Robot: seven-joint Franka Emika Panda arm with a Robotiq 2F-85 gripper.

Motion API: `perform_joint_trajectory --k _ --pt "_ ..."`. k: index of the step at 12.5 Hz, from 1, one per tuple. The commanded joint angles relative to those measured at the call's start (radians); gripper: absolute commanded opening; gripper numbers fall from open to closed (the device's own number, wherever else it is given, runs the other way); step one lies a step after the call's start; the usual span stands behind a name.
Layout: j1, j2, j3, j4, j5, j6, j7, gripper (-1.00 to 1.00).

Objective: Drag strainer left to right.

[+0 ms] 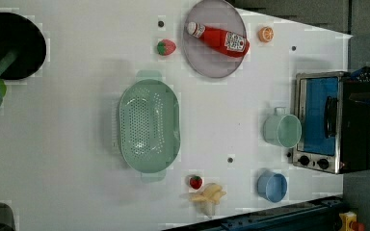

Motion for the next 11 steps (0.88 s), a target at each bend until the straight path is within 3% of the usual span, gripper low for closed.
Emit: perform_joint_trajectory --k 1,3,7,11 --pt "-0.02 -0.556 -0.026 -0.301 -0.01 -0.244 0.17 0.59" --pt "-0.019 -0.556 -0.024 -0.301 -0.01 -0.237 0.17 0.99" --pt "0.01 -0.521 0.063 -0.301 0.003 -0.151 0.17 1.0" --pt "0.034 -0.406 0.261 -0.301 0.003 -0.032 0.189 1.0"
